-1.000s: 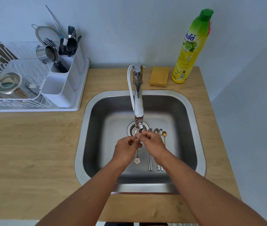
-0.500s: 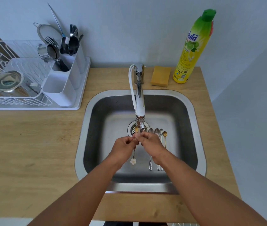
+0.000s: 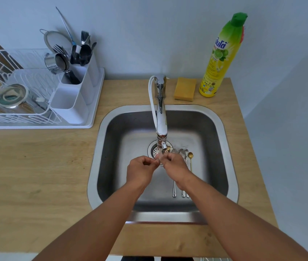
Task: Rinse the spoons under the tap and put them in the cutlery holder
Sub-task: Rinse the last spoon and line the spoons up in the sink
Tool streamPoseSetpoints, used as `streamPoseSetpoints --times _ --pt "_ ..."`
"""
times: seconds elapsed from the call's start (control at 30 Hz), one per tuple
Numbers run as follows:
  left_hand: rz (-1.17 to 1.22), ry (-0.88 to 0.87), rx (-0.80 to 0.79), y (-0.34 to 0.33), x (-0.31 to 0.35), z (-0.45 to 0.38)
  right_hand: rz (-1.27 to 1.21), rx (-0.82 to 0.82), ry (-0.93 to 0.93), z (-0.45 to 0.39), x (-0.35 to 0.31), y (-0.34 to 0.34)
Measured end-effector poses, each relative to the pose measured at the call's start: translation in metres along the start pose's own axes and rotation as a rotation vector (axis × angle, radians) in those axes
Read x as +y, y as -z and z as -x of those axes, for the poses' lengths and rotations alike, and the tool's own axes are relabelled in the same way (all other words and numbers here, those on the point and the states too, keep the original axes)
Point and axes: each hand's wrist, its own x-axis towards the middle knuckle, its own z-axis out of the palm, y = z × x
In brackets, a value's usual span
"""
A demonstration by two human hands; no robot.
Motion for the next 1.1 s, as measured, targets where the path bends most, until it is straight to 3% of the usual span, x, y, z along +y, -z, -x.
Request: streamPoseSetpoints --times 0.33,0.47,0.63,0.73,0.87,1.1 --pt "-0.045 0.024 0.058 -0.012 -0.015 0.018 0.035 -0.028 0.031 0.003 -0.004 -0.005" --pt "-0.03 0.004 -0.029 -0.01 -0.015 0.024 -0.056 -0.044 -0.045 0.004 -0.013 0.003" --pt "0.04 0.104 -0.305 0.009 -0.016 0.026 -0.095 -0.087 -0.144 0.002 -0.02 0.015" --pt "-0.025 0.14 -0.304 0.023 -0.02 0.018 -0.054 -0.088 -0.146 0.002 -0.018 0.022" --pt "-0.087 0.126 -0.233 0.04 -0.022 -0.002 0.037 -0.028 -0.117 0.0 -0.007 0.033" --pt "-0.155 0.061 -0.183 0.05 -0.02 -0.031 0.336 0.234 -0.112 -0.011 0.022 0.064"
